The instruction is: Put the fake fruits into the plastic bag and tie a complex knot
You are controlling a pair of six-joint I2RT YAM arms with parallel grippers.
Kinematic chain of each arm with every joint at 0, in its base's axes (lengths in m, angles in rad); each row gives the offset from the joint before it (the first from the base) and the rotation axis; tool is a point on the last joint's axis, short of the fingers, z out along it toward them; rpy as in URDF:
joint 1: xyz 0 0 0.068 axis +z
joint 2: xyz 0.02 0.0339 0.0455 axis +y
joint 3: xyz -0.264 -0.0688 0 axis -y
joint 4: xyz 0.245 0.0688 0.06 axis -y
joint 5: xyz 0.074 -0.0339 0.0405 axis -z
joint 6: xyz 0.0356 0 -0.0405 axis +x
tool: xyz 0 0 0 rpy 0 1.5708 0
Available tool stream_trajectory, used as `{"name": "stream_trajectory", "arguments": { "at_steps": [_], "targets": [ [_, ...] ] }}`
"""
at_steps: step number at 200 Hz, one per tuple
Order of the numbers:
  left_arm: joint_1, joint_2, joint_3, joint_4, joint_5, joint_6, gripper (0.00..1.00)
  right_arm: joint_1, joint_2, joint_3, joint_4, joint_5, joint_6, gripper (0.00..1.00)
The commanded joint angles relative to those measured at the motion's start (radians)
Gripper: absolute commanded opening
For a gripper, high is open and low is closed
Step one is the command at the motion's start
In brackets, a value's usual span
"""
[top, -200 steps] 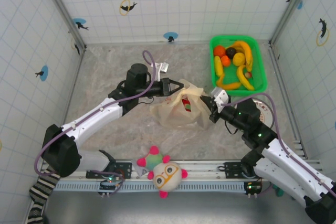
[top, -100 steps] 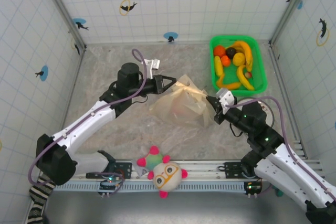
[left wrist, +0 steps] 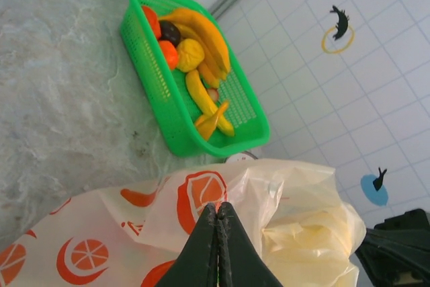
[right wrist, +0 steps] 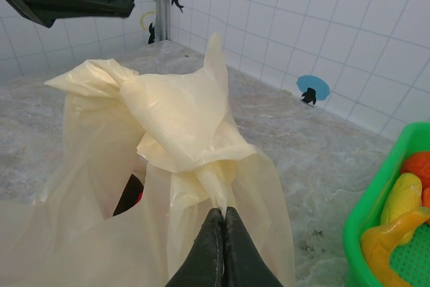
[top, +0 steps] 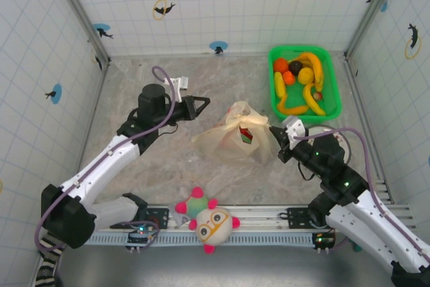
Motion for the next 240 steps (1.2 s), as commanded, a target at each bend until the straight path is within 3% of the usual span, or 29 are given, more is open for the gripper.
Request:
{"name": "stream_trajectory", "arguments": {
  "at_steps": [1, 34, 58, 104, 158, 221, 240],
  "targets": [
    [-0.010, 0.005, 0.010, 0.055, 0.106, 0.002, 0.21, 0.006, -0.004, -0.012, 0.059, -0.016, 0.013, 0.00],
    [-0.018, -0.026, 0.006, 0.022, 0.052, 0.057, 0.27, 0.008, -0.009, 0.037, -0.008, -0.024, -0.050, 0.39],
    [-0.019, -0.033, 0.021, -0.012, 0.029, 0.068, 0.28, 0.007, -0.029, 0.143, -0.205, -0.014, -0.148, 0.63],
    [-0.018, -0.061, 0.038, -0.055, -0.021, 0.144, 0.30, 0.025, 0.034, 0.339, -0.354, 0.103, -0.335, 0.90],
    [-0.018, -0.099, 0.019, -0.096, -0.031, 0.192, 0.32, 0.144, 0.355, 0.566, -0.452, 0.245, -0.559, 0.99],
    [-0.019, -0.114, 0.010, -0.105, 0.025, 0.229, 0.37, 0.175, 0.506, 0.621, -0.453, 0.248, -0.623, 1.00],
    [-0.029, -0.128, -0.006, -0.101, 0.052, 0.255, 0.42, 0.181, 0.524, 0.606, -0.405, 0.252, -0.614, 0.95]
  ]
}}
